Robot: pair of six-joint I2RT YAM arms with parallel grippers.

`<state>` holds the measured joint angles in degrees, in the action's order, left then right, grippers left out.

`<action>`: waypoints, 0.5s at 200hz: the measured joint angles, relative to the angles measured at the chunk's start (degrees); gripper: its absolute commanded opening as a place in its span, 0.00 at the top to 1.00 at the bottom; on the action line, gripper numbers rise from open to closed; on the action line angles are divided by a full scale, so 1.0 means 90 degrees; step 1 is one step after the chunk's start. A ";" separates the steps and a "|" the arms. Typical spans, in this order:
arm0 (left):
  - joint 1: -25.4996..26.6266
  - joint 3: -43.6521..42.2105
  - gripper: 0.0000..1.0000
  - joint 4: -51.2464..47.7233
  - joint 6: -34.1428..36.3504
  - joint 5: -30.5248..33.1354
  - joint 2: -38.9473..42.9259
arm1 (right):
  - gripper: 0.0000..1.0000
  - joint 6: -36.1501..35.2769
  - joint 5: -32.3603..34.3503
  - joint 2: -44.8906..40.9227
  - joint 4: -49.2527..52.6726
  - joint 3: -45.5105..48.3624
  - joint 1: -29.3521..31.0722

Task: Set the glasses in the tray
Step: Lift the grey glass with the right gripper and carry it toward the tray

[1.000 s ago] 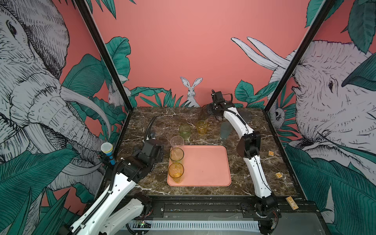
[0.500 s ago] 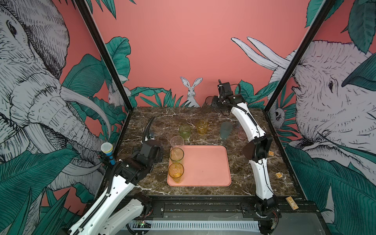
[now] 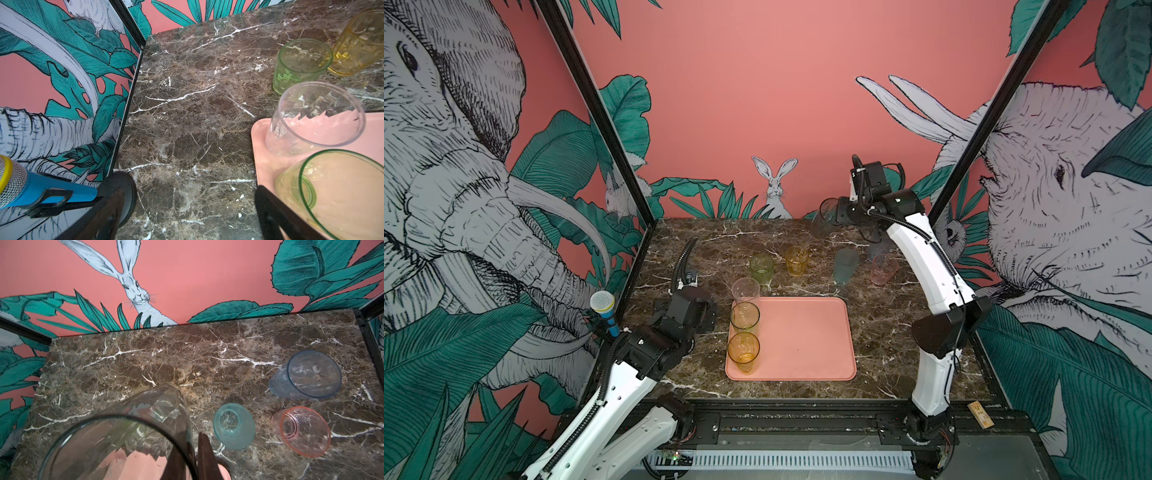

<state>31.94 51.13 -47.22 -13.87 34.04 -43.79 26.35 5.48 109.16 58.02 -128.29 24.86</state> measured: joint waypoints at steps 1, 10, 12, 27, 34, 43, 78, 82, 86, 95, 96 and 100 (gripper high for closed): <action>0.0000 0.0000 0.02 0.0000 0.0000 0.0000 0.0002 | 1.00 -0.0005 0.0005 -0.0032 0.0007 0.0049 0.0012; 0.0000 0.0000 0.02 0.0000 0.0000 0.0000 0.0022 | 1.00 -0.0029 0.0022 -0.0236 0.0015 0.0352 0.0109; 0.0000 0.0000 0.02 0.0000 0.0000 0.0000 0.0027 | 1.00 -0.0032 0.0027 -0.0289 0.0007 0.0435 0.0138; 0.0000 0.0000 0.02 0.0000 0.0000 -0.0002 0.0063 | 1.00 -0.0058 0.0051 -0.0614 0.0015 0.0928 0.0333; 0.0000 0.0000 0.02 0.0000 0.0000 -0.0010 0.0078 | 1.00 -0.0073 0.0070 -0.0750 0.0005 0.1139 0.0427; 0.0000 0.0000 0.02 0.0000 0.0000 -0.0015 0.0097 | 1.00 -0.0078 0.0104 -0.0894 0.0007 0.1362 0.0546; 0.0000 -0.0010 0.02 0.0002 0.0000 -0.0022 0.0131 | 1.00 -0.0066 0.0187 -0.1316 -0.0112 0.2096 0.1005; 0.0000 -0.0010 0.02 0.0002 -0.0002 -0.0022 0.0131 | 1.00 -0.0063 0.0192 -0.1343 -0.0124 0.2154 0.1042; 0.0000 -0.0010 0.02 0.0002 -0.0002 -0.0022 0.0131 | 1.00 -0.0053 0.0199 -0.1367 -0.0141 0.2225 0.1086; 0.0000 -0.0012 0.02 0.0002 -0.0002 -0.0024 0.0131 | 1.00 -0.0034 0.0226 -0.1418 -0.0204 0.2385 0.1188; 0.0000 -0.0012 0.02 0.0002 -0.0002 -0.0024 0.0131 | 1.00 -0.0032 0.0228 -0.1423 -0.0206 0.2397 0.1192; 0.0000 -0.0015 0.02 0.0002 -0.0002 -0.0024 0.0131 | 1.00 -0.0022 0.0240 -0.1433 -0.0231 0.2460 0.1234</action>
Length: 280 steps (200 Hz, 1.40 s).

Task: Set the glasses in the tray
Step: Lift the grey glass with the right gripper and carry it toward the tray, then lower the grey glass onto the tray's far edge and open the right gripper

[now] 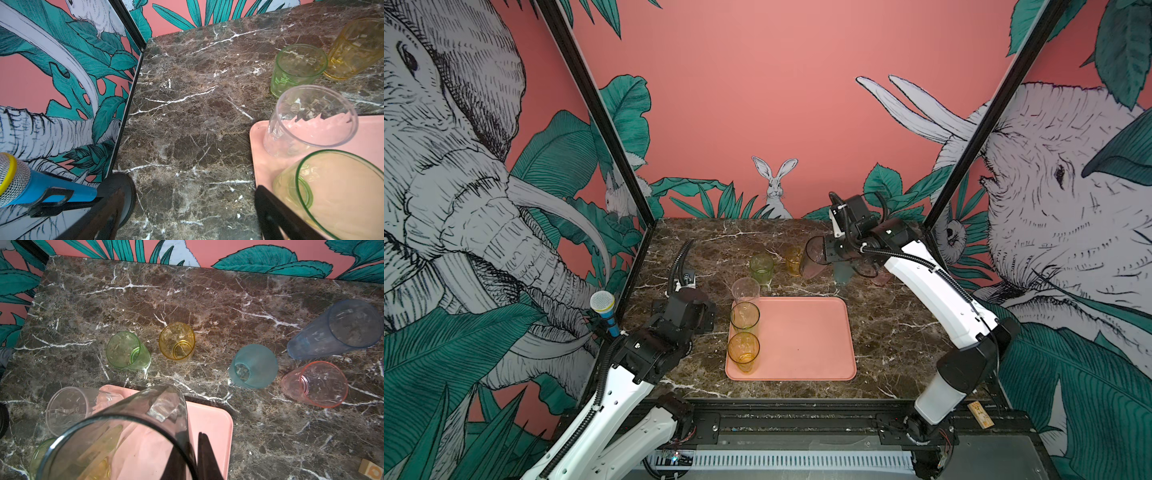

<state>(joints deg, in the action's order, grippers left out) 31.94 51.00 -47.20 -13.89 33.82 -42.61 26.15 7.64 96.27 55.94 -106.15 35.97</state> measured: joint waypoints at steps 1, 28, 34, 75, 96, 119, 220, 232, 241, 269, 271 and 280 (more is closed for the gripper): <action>0.0000 0.0000 0.02 0.0000 0.0000 0.0000 0.0000 | 1.00 0.0000 0.0005 -0.0002 0.0000 0.0012 0.0007; 0.0000 -0.0019 0.03 0.0000 0.0000 -0.0019 0.0000 | 1.00 0.0083 0.0083 -0.0017 -0.0187 0.0437 0.0228; 0.0000 -0.0019 0.03 0.0000 0.0000 -0.0022 0.0000 | 1.00 0.0097 0.0104 -0.0017 -0.0221 0.0537 0.0272; 0.0000 -0.0022 0.03 0.0002 0.0000 -0.0027 0.0000 | 1.00 0.0226 0.0236 -0.0017 -0.0396 0.1008 0.0537; 0.0000 -0.0022 0.03 0.0000 0.0000 -0.0039 0.0000 | 1.00 0.0262 0.0304 -0.0017 -0.0478 0.1127 0.0656; 0.0000 -0.0022 0.03 0.0002 0.0000 -0.0041 0.0000 | 1.00 0.0306 0.0376 -0.0015 -0.0597 0.1224 0.0758; 0.0000 -0.0044 0.03 0.0002 -0.0002 -0.0051 0.0000 | 1.00 0.0369 0.0437 0.0308 -0.0930 0.1477 0.1001; 0.0000 -0.0044 0.03 0.0002 -0.0002 -0.0051 0.0000 | 1.00 0.0381 0.0437 0.0372 -0.0969 0.1477 0.1013; 0.0000 -0.0044 0.03 0.0002 -0.0002 -0.0051 0.0000 | 1.00 0.0384 0.0437 0.0420 -0.0988 0.1477 0.1025; 0.0000 -0.0044 0.03 0.0002 -0.0002 -0.0053 0.0002 | 1.00 0.0384 0.0435 0.0554 -0.1005 0.1477 0.1042; 0.0000 -0.0044 0.03 0.0002 -0.0002 -0.0053 0.0002 | 1.00 0.0384 0.0432 0.0559 -0.1008 0.1477 0.1042; 0.0000 -0.0044 0.03 0.0002 -0.0002 -0.0053 0.0002 | 1.00 0.0386 0.0432 0.0597 -0.1010 0.1477 0.1047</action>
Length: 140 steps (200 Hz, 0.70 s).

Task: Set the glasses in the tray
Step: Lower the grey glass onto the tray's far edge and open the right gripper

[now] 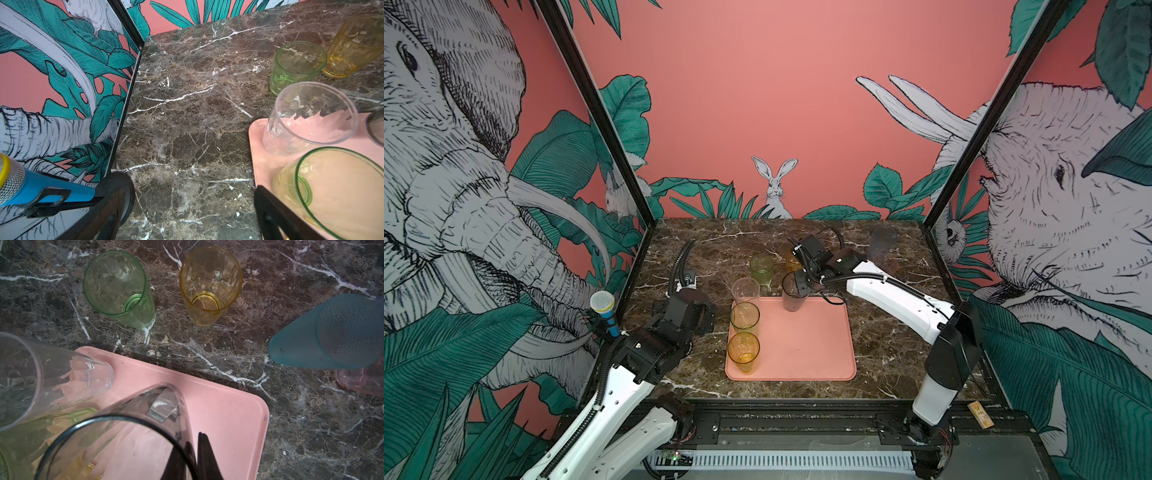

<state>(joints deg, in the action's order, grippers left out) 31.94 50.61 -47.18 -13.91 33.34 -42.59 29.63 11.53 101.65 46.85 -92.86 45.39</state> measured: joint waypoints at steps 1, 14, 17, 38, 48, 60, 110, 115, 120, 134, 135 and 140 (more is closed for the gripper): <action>0.0000 0.0000 0.03 0.0000 0.0000 0.0000 0.0000 | 1.00 0.0000 -0.0002 0.0005 0.0000 0.0000 0.0000; 0.0000 0.0000 0.03 0.0000 0.0000 -0.0002 0.0002 | 1.00 0.0002 -0.0015 0.0061 -0.0019 0.0000 0.0000; 0.0000 0.0000 0.03 0.0000 0.0000 -0.0002 0.0005 | 1.00 0.0002 -0.0017 0.0073 -0.0024 0.0000 0.0000; 0.0000 -0.0002 0.03 0.0000 0.0000 -0.0007 0.0007 | 1.00 0.0019 -0.0022 0.0170 -0.0078 0.0000 0.0000; 0.0000 -0.0002 0.03 0.0000 0.0000 -0.0012 0.0007 | 1.00 0.0022 -0.0024 0.0219 -0.0102 0.0000 0.0000; 0.0000 -0.0002 0.03 0.0000 0.0000 -0.0017 0.0007 | 1.00 0.0022 -0.0024 0.0267 -0.0131 0.0000 0.0000; 0.0000 -0.0002 0.03 0.0000 0.0000 -0.0036 0.0005 | 1.00 0.0046 -0.0087 0.0415 -0.0185 0.0000 0.0000; -0.0002 -0.0002 0.03 0.0000 0.0000 -0.0036 0.0005 | 1.00 0.0049 -0.0092 0.0423 -0.0185 0.0000 0.0000; 0.0000 -0.0002 0.03 0.0000 0.0000 -0.0039 0.0005 | 1.00 0.0049 -0.0095 0.0430 -0.0187 0.0002 0.0000; 0.0000 -0.0002 0.03 0.0000 0.0000 -0.0039 0.0005 | 1.00 0.0063 -0.0102 0.0449 -0.0199 0.0002 0.0000; 0.0000 -0.0002 0.03 0.0000 0.0000 -0.0039 0.0005 | 1.00 0.0066 -0.0102 0.0452 -0.0199 0.0002 0.0000; 0.0000 -0.0002 0.03 0.0000 0.0000 -0.0039 0.0002 | 1.00 0.0066 -0.0107 0.0457 -0.0206 0.0005 0.0000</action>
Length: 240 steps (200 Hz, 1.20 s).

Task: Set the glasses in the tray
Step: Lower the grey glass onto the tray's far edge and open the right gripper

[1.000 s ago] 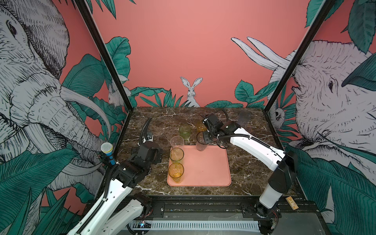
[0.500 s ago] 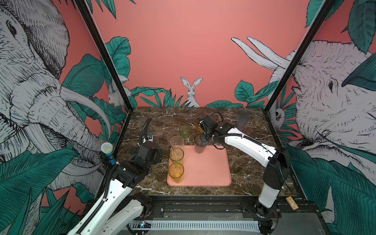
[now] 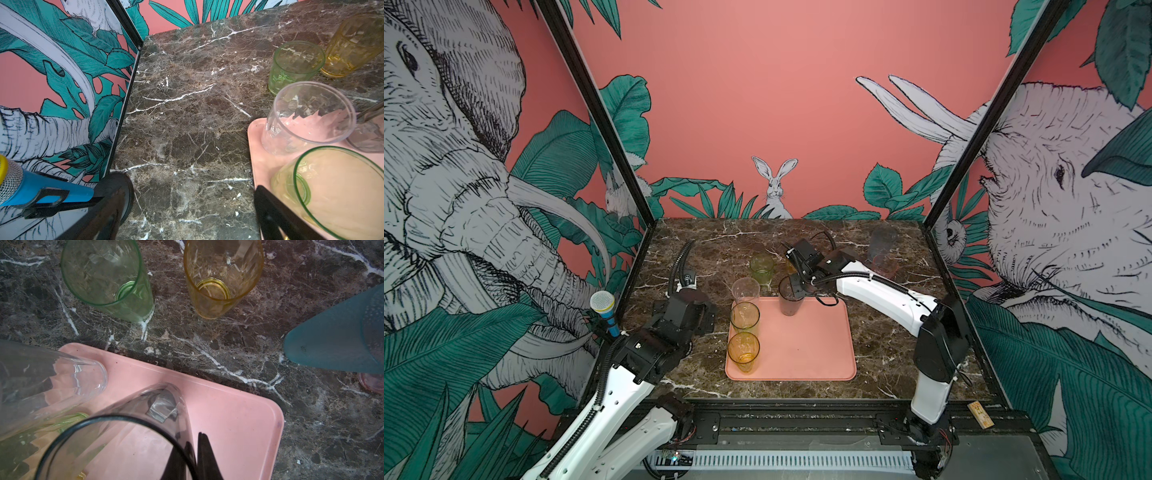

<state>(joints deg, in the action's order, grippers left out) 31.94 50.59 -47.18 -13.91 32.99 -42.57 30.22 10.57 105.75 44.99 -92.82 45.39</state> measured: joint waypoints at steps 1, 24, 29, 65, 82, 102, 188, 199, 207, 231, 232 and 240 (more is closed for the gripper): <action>0.0000 0.0000 0.03 0.0000 0.0000 0.0000 0.0000 | 1.00 0.0002 0.0000 0.0000 -0.0002 0.0000 0.0000; 0.0000 0.0000 0.03 0.0000 0.0000 -0.0002 -0.0007 | 1.00 0.0007 -0.0010 0.0007 -0.0041 0.0080 0.0000; 0.0000 0.0000 0.03 0.0000 0.0000 -0.0002 -0.0012 | 1.00 0.0007 -0.0010 0.0012 -0.0036 0.0092 0.0000; 0.0000 0.0000 0.03 0.0000 0.0000 -0.0019 -0.0041 | 1.00 0.0027 -0.0010 0.0078 -0.0061 0.0138 0.0002; 0.0000 -0.0002 0.03 0.0000 0.0000 -0.0027 -0.0051 | 1.00 0.0036 -0.0015 0.0100 -0.0063 0.0185 0.0002; -0.0002 0.0000 0.03 0.0000 0.0000 -0.0044 -0.0053 | 1.00 0.0051 -0.0012 0.0114 -0.0066 0.0192 0.0000; 0.0000 -0.0002 0.03 0.0002 0.0000 -0.0049 -0.0056 | 0.91 0.0073 -0.0032 0.0141 -0.0063 0.0170 0.0002; 0.0000 -0.0002 0.03 0.0002 0.0000 -0.0049 -0.0056 | 0.88 0.0073 -0.0034 0.0146 -0.0046 0.0151 0.0000; -0.0002 -0.0002 0.03 0.0002 0.0000 -0.0049 -0.0053 | 0.85 0.0075 -0.0039 0.0155 -0.0041 0.0138 0.0002; 0.0000 -0.0002 0.03 0.0002 0.0000 -0.0049 -0.0056 | 0.78 0.0083 -0.0061 0.0209 0.0002 0.0087 0.0002; 0.0000 -0.0002 0.03 0.0002 0.0000 -0.0049 -0.0053 | 0.78 0.0085 -0.0063 0.0211 0.0010 0.0083 0.0002; 0.0000 -0.0002 0.03 0.0002 0.0000 -0.0049 -0.0053 | 0.76 0.0085 -0.0078 0.0243 0.0041 0.0051 0.0005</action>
<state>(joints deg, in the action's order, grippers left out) 31.94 50.57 -47.16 -13.91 32.56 -43.05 30.98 9.87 107.94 45.36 -92.36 45.43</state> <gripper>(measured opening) 0.973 0.211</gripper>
